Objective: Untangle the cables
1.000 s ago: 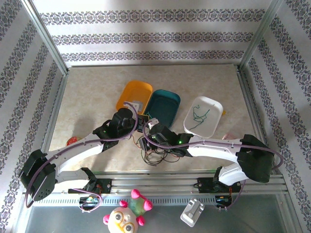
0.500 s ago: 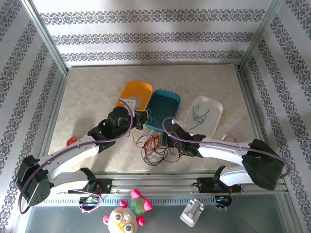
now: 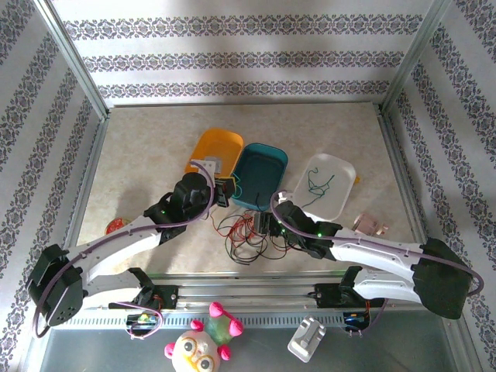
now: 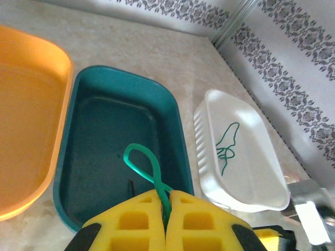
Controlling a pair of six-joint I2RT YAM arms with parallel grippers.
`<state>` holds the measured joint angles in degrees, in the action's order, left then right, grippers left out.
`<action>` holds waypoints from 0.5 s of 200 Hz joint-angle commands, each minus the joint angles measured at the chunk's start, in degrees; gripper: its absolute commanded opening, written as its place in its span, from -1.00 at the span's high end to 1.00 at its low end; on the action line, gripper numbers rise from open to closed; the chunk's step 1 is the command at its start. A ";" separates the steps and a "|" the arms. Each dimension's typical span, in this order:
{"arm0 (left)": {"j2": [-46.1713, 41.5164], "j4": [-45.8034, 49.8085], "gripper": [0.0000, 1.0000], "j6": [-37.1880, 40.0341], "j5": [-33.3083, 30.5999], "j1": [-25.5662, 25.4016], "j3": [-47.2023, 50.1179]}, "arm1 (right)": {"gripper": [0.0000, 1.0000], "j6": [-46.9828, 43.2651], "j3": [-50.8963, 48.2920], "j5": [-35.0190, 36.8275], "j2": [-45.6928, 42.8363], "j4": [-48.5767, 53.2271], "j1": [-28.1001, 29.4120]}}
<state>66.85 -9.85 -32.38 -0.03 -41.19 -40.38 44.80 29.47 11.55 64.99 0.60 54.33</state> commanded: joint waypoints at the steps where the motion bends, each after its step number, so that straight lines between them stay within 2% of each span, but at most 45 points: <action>1: 1.55 -2.47 1.00 -1.51 1.72 -0.29 -0.63 | -0.46 -3.93 1.52 -0.39 -0.92 -4.25 1.05; 46: 2.52 -2.35 1.00 -1.77 2.80 -0.30 -1.81 | -0.42 -4.00 1.82 -2.09 -3.03 -9.17 -0.51; 100: 1.25 -7.48 1.00 -6.01 5.95 -0.29 1.13 | -0.26 3.37 -3.01 -16.15 -3.71 -22.65 -9.50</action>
<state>69.36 -11.25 -35.07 3.60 -41.19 -40.29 44.69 27.81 3.03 61.10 -14.20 47.16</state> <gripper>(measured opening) 0.050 0.638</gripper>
